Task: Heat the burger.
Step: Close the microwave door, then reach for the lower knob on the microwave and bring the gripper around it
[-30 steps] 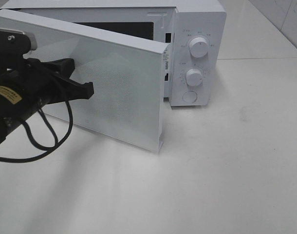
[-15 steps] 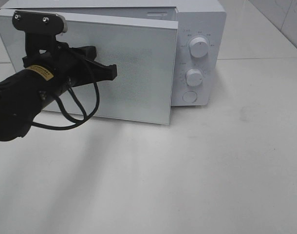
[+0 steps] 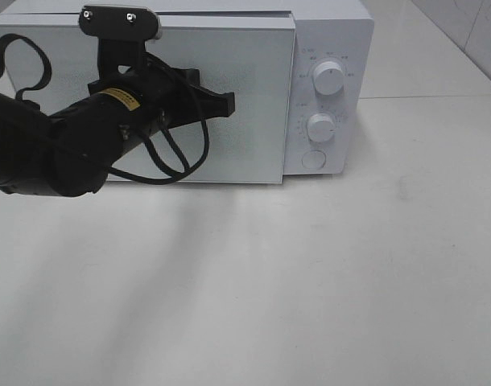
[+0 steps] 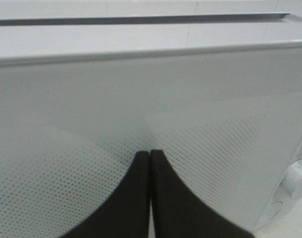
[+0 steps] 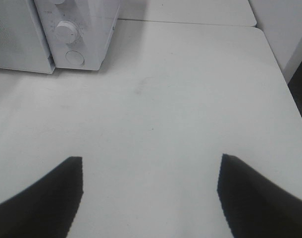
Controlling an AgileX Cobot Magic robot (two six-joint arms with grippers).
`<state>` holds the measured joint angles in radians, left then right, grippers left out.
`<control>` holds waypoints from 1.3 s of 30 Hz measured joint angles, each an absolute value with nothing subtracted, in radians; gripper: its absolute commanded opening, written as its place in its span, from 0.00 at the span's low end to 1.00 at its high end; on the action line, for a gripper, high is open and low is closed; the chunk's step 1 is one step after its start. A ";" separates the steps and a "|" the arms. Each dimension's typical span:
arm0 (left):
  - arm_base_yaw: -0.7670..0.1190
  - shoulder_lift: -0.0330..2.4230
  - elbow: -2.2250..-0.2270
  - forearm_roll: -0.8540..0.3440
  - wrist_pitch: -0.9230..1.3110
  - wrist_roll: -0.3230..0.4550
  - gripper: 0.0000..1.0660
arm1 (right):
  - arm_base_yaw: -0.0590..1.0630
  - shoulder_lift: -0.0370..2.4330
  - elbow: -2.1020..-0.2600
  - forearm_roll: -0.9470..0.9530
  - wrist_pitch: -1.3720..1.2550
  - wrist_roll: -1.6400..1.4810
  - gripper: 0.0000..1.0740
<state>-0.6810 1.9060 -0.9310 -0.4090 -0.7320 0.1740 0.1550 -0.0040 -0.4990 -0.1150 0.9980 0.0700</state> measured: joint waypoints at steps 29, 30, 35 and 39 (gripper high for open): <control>-0.720 1.875 -0.966 -0.442 -0.494 0.209 0.00 | 0.155 -0.004 -0.499 -0.115 0.998 0.065 0.69; -0.720 1.875 -0.966 -0.442 -0.494 0.209 0.00 | 0.155 -0.004 -0.499 -0.115 0.998 0.065 0.69; -0.734 1.822 -0.949 -0.485 -0.241 0.210 0.68 | 0.155 -0.004 -0.499 -0.115 0.998 0.065 0.69; -0.734 1.806 -0.947 -0.493 -0.064 0.210 0.94 | 0.155 -0.004 -0.499 -0.115 0.998 0.065 0.69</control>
<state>-0.7340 1.8060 -0.9470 -0.4930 -0.0640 0.2100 0.1550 -0.0040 -0.4990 -0.1150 0.9980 0.0650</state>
